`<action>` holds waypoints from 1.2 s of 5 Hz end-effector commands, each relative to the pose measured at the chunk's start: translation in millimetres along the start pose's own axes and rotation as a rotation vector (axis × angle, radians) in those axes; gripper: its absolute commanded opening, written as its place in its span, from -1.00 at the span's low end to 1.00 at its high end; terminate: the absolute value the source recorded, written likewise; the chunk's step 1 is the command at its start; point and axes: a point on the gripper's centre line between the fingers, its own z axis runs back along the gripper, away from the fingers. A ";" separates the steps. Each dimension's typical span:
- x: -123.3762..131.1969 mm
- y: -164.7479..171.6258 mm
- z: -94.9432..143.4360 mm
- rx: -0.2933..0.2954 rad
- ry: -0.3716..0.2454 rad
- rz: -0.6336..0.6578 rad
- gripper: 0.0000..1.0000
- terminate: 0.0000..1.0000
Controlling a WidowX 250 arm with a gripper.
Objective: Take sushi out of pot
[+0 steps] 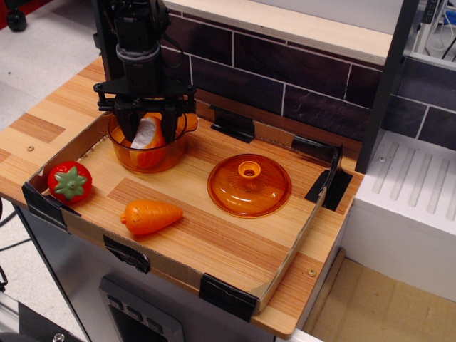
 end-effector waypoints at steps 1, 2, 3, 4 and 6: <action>9.5 6.2 51.2 -0.006 -0.186 0.073 -1.00 -1.00; 3.5 5.2 78.4 -0.025 -0.303 0.138 -1.00 -1.00; -8.8 -0.9 93.0 -0.042 -0.343 0.169 -1.00 -1.00; -33.3 -9.5 95.9 -0.030 -0.358 0.173 -1.00 -1.00; -60.5 -34.4 78.8 -0.008 -0.104 0.406 -1.00 -1.00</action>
